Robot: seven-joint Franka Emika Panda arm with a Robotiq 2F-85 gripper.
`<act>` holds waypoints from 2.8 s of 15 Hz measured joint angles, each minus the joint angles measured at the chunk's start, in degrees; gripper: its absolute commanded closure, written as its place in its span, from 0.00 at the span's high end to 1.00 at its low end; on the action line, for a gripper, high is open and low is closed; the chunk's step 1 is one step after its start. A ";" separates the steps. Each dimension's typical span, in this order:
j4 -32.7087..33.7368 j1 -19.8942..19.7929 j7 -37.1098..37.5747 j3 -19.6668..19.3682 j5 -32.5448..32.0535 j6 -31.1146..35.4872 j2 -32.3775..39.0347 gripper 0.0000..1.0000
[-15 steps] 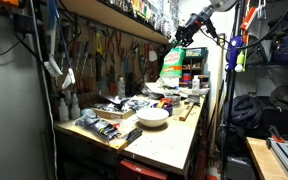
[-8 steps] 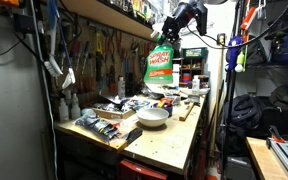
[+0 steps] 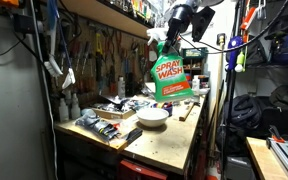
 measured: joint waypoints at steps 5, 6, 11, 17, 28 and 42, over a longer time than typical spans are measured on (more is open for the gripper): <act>-0.72 0.07 -5.33 0.03 -0.02 0.19 0.28 0.16; -1.39 0.32 -8.36 0.47 0.00 0.81 0.15 0.16; -6.76 1.84 -18.39 4.70 0.28 7.55 -3.03 0.16; -13.83 9.15 -23.90 8.36 2.42 23.48 -5.00 0.41; -17.40 11.06 -28.05 5.85 3.80 29.06 -0.50 0.16; -18.08 13.25 -34.01 6.40 8.18 35.75 3.61 0.81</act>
